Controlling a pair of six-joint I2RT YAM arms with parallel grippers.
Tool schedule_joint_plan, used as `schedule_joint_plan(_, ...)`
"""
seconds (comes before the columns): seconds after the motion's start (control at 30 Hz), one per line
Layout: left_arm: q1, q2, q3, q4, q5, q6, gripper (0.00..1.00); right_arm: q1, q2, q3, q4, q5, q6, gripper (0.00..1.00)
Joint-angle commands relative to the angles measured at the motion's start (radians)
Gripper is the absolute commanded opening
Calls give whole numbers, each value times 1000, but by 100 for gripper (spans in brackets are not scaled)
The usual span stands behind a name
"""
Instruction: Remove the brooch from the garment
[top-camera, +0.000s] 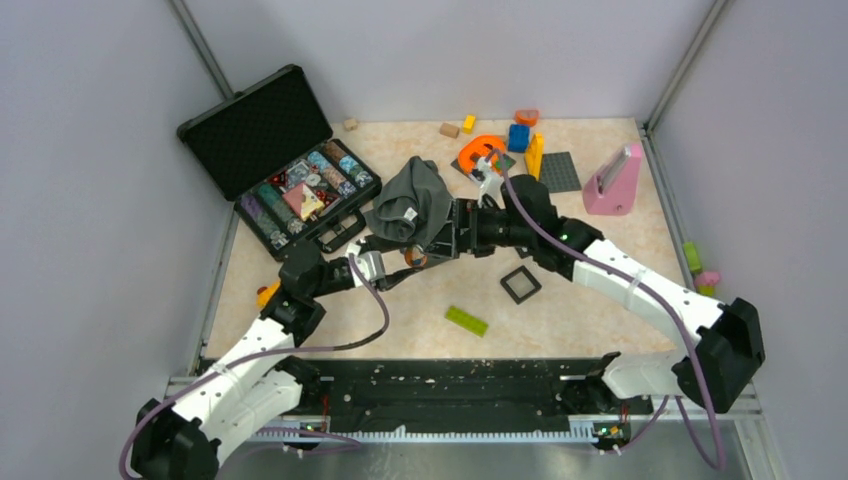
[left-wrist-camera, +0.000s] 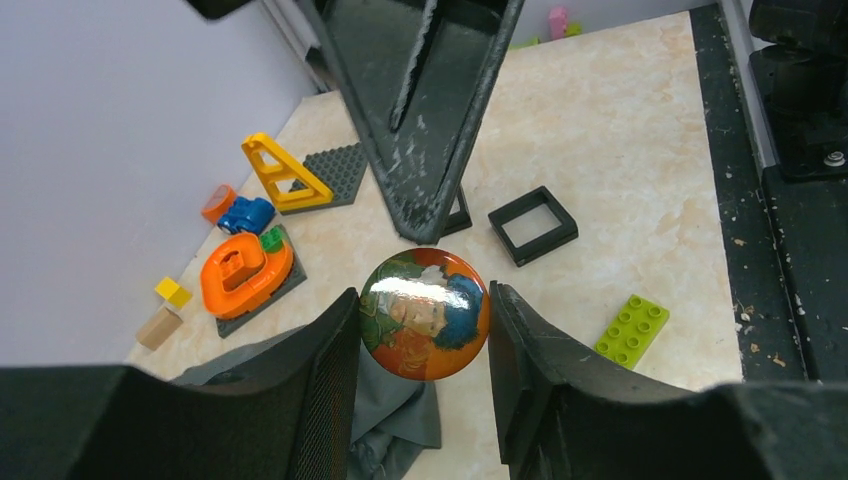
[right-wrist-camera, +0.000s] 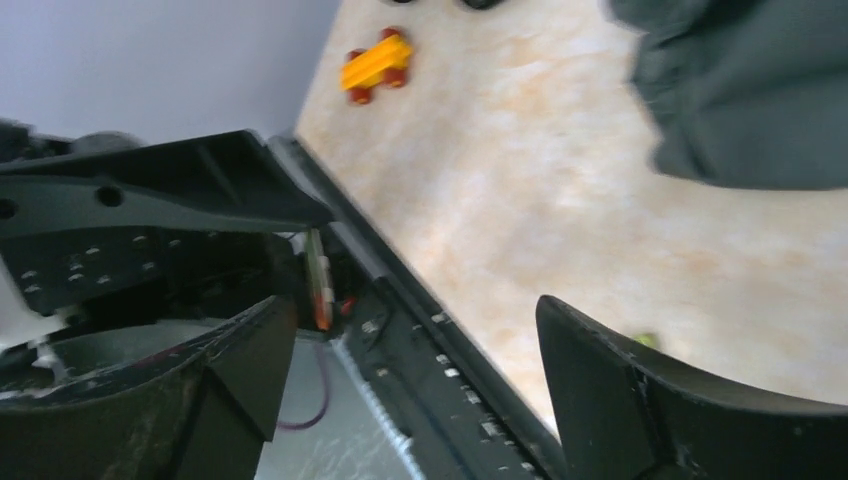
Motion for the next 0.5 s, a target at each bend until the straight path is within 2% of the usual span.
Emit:
schedule_joint_plan(0.0,-6,19,-21,10,-54,-2,38,-31,-118,44,-253,298,-138,98)
schedule_joint_plan(0.1,-7,41,-68,101,-86,-71,36,-31,-209,-39,-345,523,-240,99)
schedule_joint_plan(0.17,-7,64,-102,178,-100,-117,35,-36,-253,-129,-368,681,-253,99)
schedule_joint_plan(0.2,-8,73,-115,204,-109,-134,33,-56,-255,-156,-397,714,-227,99)
schedule_joint_plan(0.3,-8,103,-131,229,-132,-160,31,-200,-207,-223,-430,598,-190,99)
schedule_joint_plan(0.47,-7,139,-154,276,-180,-176,29,-255,-188,-341,-294,645,-215,99)
